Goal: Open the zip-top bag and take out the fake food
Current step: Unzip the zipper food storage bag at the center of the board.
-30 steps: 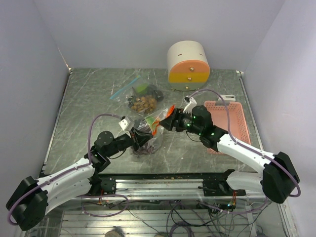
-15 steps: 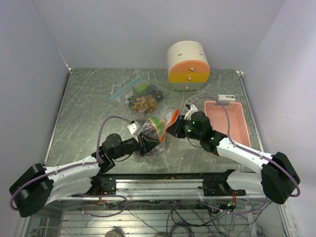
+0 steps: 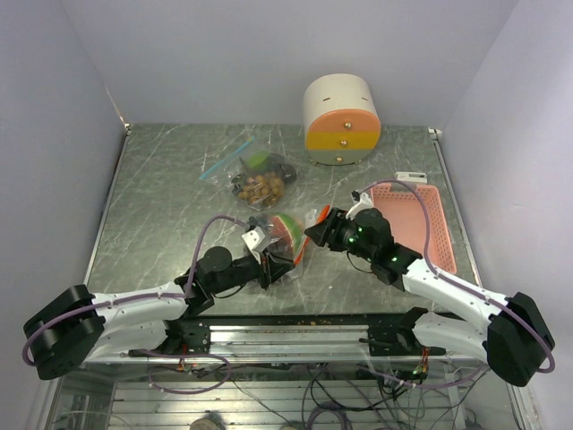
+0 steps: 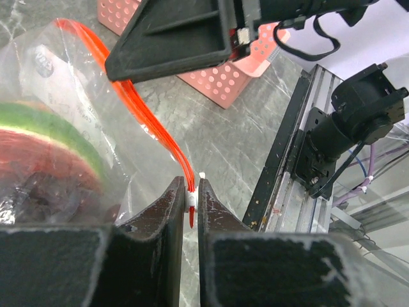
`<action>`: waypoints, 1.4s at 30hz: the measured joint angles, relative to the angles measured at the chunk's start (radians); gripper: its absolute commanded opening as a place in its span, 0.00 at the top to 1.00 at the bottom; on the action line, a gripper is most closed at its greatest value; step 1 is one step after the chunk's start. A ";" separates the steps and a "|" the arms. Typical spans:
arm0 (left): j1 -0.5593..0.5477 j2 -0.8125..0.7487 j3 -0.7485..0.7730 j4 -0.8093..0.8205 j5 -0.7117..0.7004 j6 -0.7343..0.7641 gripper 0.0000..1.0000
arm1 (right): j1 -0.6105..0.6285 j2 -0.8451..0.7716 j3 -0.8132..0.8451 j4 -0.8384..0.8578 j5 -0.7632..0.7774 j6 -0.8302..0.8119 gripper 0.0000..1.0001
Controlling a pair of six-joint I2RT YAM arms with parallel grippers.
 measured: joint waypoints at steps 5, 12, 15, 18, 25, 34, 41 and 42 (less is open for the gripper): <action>-0.021 0.008 0.016 0.000 -0.016 0.011 0.81 | 0.000 0.024 -0.016 0.000 0.000 0.015 0.74; -0.030 0.010 0.022 -0.007 -0.038 0.022 0.25 | 0.000 0.017 -0.025 0.005 0.003 0.020 0.98; -0.033 -0.003 0.023 -0.010 -0.070 0.023 0.00 | 0.000 0.015 -0.026 0.004 0.004 0.016 1.00; -0.034 -0.042 0.028 -0.034 -0.125 0.018 0.01 | 0.000 0.008 -0.027 0.003 0.008 0.013 1.00; -0.035 -0.019 0.192 -0.169 -0.286 -0.008 0.00 | 0.000 -0.009 -0.030 -0.006 0.014 -0.001 0.64; -0.035 0.240 0.354 -0.266 -0.395 -0.092 0.08 | 0.000 -0.141 -0.030 -0.086 0.101 -0.033 0.58; -0.045 0.293 0.385 -0.319 -0.456 -0.131 0.11 | -0.006 -0.183 -0.052 -0.142 0.159 -0.032 0.63; -0.051 0.293 0.385 -0.322 -0.462 -0.132 0.11 | -0.009 -0.183 -0.060 -0.145 0.161 -0.033 0.63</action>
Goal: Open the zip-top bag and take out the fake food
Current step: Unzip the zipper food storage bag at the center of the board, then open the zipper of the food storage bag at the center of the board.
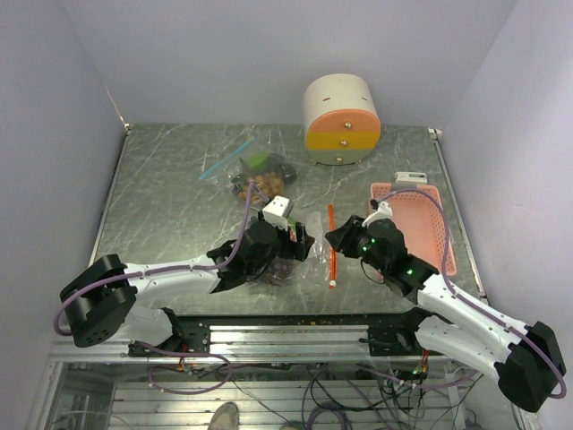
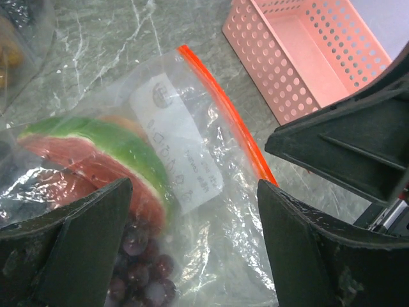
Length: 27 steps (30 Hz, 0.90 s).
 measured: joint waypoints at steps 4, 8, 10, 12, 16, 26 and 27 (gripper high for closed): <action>-0.034 -0.002 0.000 -0.021 -0.025 0.000 0.10 | -0.051 0.004 -0.036 -0.018 -0.012 -0.004 0.61; -0.056 -0.011 0.000 -0.039 -0.043 -0.006 0.10 | -0.130 0.008 -0.076 -0.002 -0.071 -0.008 0.61; -0.064 -0.016 0.000 -0.039 -0.053 -0.010 0.10 | -0.152 0.008 -0.102 0.011 -0.105 -0.009 0.61; -0.072 -0.018 0.000 -0.040 -0.065 -0.015 0.09 | -0.156 0.008 -0.115 0.020 -0.131 -0.009 0.62; -0.098 -0.017 0.000 -0.046 -0.095 -0.027 0.08 | -0.159 0.016 -0.118 0.056 -0.182 -0.013 0.64; -0.137 0.008 0.000 -0.068 -0.141 -0.035 0.04 | -0.159 0.072 -0.144 0.182 -0.289 -0.014 0.74; -0.141 0.008 0.000 -0.068 -0.148 -0.035 0.04 | -0.159 0.080 -0.149 0.193 -0.303 -0.014 0.75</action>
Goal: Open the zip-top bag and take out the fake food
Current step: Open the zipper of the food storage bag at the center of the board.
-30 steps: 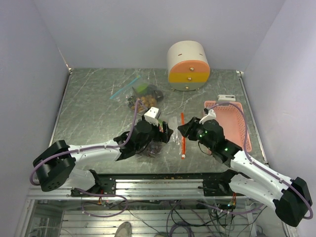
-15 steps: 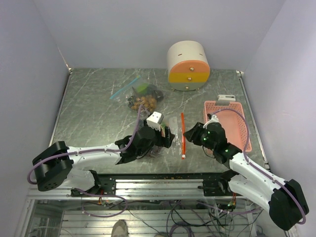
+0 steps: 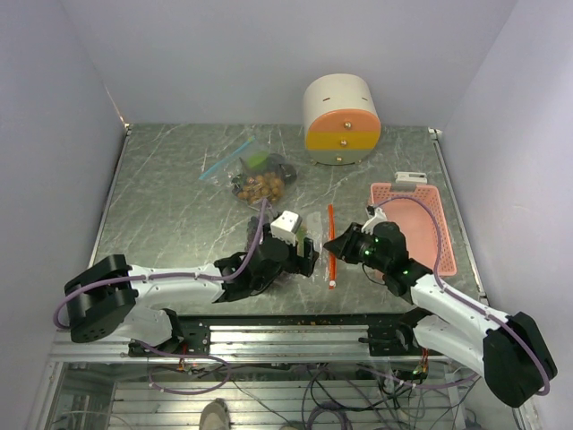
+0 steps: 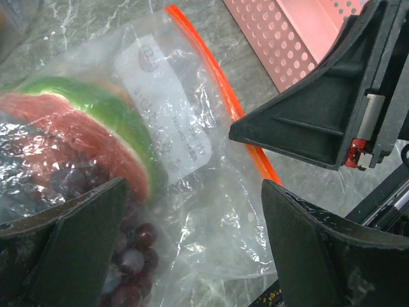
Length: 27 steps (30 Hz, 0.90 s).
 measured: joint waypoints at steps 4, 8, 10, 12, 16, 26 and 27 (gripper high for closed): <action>-0.031 0.011 0.000 -0.003 -0.037 0.001 0.05 | 0.000 0.019 -0.004 0.042 -0.045 0.000 0.80; -0.066 0.032 0.015 -0.016 -0.075 0.004 0.05 | -0.001 0.018 -0.004 0.073 -0.079 0.003 0.85; -0.084 0.049 0.031 -0.020 -0.093 0.008 0.06 | -0.001 0.014 -0.004 0.087 -0.096 0.008 0.89; -0.101 0.067 0.052 -0.023 -0.110 0.012 0.07 | -0.001 0.005 -0.004 0.104 -0.115 0.016 0.94; -0.126 0.093 0.080 -0.023 -0.132 0.019 0.09 | -0.001 -0.005 -0.004 0.134 -0.138 0.034 1.00; -0.131 0.163 0.145 -0.072 -0.184 0.017 0.22 | 0.000 -0.006 -0.018 0.174 -0.175 0.062 1.00; -0.131 0.173 0.154 -0.084 -0.190 0.015 0.25 | 0.000 -0.008 -0.019 0.174 -0.177 0.064 1.00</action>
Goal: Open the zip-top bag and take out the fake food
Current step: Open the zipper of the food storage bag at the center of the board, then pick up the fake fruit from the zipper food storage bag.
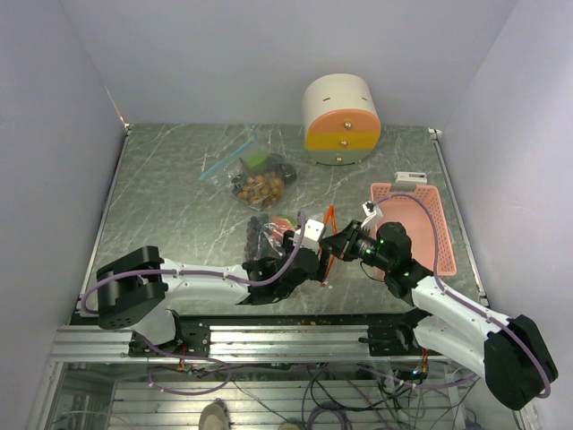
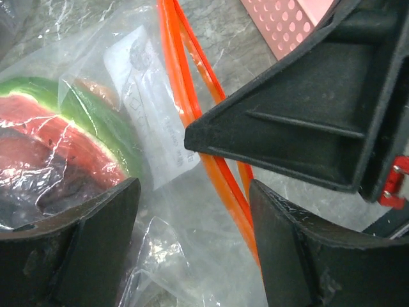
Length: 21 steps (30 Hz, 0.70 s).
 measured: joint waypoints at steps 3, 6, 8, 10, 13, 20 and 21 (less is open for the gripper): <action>0.000 0.035 0.039 -0.034 -0.019 -0.008 0.41 | 0.000 -0.008 0.000 0.005 -0.014 0.008 1.00; 0.000 0.059 0.072 -0.066 -0.038 -0.017 0.64 | 0.000 -0.019 0.000 0.008 -0.027 0.016 1.00; 0.000 0.060 0.079 -0.075 -0.042 -0.023 0.81 | 0.000 -0.030 0.000 0.010 -0.032 0.019 0.94; 0.000 0.060 0.080 -0.074 -0.047 -0.024 0.93 | 0.001 -0.043 0.000 0.005 -0.032 0.018 0.76; -0.005 0.060 0.080 -0.088 -0.060 -0.027 0.93 | 0.001 -0.070 0.003 -0.039 -0.004 0.006 0.59; -0.005 0.027 0.075 -0.109 -0.083 -0.041 0.93 | -0.001 -0.133 0.048 -0.206 0.155 -0.072 0.66; -0.005 0.020 0.074 -0.109 -0.083 -0.041 0.93 | -0.002 -0.132 0.048 -0.212 0.167 -0.075 0.70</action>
